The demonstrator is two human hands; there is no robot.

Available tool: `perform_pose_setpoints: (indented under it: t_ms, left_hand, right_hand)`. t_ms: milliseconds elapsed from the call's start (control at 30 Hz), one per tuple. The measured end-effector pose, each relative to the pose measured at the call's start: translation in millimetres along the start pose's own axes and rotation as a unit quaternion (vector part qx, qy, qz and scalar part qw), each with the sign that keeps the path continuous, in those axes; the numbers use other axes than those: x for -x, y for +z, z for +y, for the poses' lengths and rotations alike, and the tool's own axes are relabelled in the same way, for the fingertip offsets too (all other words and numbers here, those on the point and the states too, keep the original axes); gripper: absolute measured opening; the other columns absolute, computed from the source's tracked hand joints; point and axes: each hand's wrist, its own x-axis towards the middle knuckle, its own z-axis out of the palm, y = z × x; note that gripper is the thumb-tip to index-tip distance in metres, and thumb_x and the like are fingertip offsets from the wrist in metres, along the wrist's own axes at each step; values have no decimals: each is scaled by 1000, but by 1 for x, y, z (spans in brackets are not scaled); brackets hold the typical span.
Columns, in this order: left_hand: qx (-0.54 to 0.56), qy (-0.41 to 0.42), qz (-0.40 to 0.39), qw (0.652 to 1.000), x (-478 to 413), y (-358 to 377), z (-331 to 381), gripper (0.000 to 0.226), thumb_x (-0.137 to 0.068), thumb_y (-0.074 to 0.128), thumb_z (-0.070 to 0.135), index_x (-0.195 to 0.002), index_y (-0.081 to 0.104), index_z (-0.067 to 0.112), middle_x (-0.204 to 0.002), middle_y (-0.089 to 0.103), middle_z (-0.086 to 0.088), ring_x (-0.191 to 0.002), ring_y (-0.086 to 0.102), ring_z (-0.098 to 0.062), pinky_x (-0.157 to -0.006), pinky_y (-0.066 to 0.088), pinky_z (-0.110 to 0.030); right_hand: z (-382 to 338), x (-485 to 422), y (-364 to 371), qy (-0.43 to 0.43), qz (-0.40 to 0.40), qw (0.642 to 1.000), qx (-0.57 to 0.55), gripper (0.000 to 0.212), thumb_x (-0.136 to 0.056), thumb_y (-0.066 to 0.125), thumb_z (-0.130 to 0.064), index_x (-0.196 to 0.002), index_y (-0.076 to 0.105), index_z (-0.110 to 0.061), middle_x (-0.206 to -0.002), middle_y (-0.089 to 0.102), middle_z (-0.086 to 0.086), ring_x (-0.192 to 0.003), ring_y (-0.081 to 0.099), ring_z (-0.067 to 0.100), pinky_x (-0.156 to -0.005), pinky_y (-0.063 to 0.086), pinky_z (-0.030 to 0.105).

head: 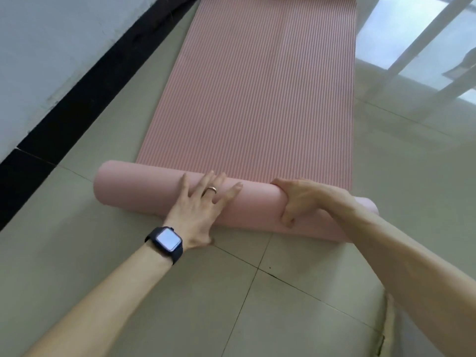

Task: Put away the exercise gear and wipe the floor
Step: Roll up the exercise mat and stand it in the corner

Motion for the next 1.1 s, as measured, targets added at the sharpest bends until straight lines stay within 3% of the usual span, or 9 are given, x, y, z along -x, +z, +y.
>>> perform_pose_setpoints:
  t_ms: [200, 400, 500, 600, 700, 800, 867, 1000, 1100]
  left_hand:
    - [-17, -48, 33, 998, -31, -7, 6, 112, -70, 77, 23, -148, -2, 38, -143, 43, -8, -127, 45, -26, -101, 35, -55]
    - [89, -48, -88, 991, -48, -30, 2, 102, -63, 81, 44, -145, 20, 43, -117, 57, -5, -108, 60, -29, -96, 42, -51]
    - [147, -63, -89, 983, -46, -35, 0, 106, -62, 78, 44, -151, 19, 42, -137, 49, -6, -126, 50, -28, -103, 39, -47]
    - [111, -35, 66, 991, -27, -29, 2, 97, -69, 65, 42, -152, 15, 38, -164, 13, -5, -151, 13, -27, -121, 16, -53]
    - [31, -3, 71, 997, -6, -11, 9, 116, -73, 65, 46, -154, -16, 31, -165, -11, -8, -152, -7, -35, -121, 6, -58]
    - [-25, -49, 64, 996, -18, -3, 12, 129, -77, 75, 34, -149, -32, 29, -164, 1, -20, -151, 1, -41, -118, 12, -61]
    - [-48, -71, 66, 994, -32, -8, 18, 117, -79, 67, 15, -150, -25, 28, -158, 18, -23, -147, 16, -41, -117, 19, -57]
    - [-33, -69, 42, 996, -58, -32, 12, 103, -68, 74, 29, -146, 7, 34, -129, 52, -14, -119, 49, -30, -103, 36, -46]
    - [7, -38, -25, 999, -69, -45, 8, 102, -60, 79, 54, -142, 21, 33, -112, 60, -10, -105, 59, -30, -93, 43, -48]
  right_hand:
    - [-9, 30, 64, -29, 234, 969, 79, 130, -58, 73, -56, -155, -10, -31, -163, 1, 9, -151, -7, 32, -114, -6, 71]
    - [-17, 23, 103, 1, 357, 923, 148, 112, -57, 73, -17, -154, 18, -22, -147, 36, 16, -138, 31, 41, -106, 20, 72]
    - [-6, 24, 69, -24, 304, 942, 137, 103, -57, 72, -30, -147, 21, -34, -131, 45, 1, -124, 44, 30, -103, 28, 63]
    - [0, 21, 25, -35, 193, 977, 82, 95, -57, 75, -42, -139, 28, -41, -118, 52, -4, -111, 53, 26, -94, 41, 55]
    - [0, 5, -16, 5, 4, 1000, 12, 108, -42, 81, -43, -138, 30, -44, -123, 56, -4, -107, 57, 28, -89, 51, 51]
    - [1, -3, -23, 16, -34, 999, -19, 114, -33, 80, -45, -135, 29, -48, -130, 55, -2, -113, 56, 30, -92, 49, 57]
    - [3, 5, -11, 7, 38, 999, 2, 113, -46, 79, -43, -143, 21, -47, -145, 41, 1, -132, 40, 32, -107, 33, 63]
    - [-11, 30, 47, -17, 276, 959, 60, 120, -63, 72, -33, -154, -6, -34, -162, 2, 8, -151, -7, 35, -113, -3, 71]
    - [-18, 26, 88, 14, 351, 930, 113, 128, -56, 80, -30, -158, 2, -25, -161, 10, 19, -149, 2, 45, -109, 0, 77]
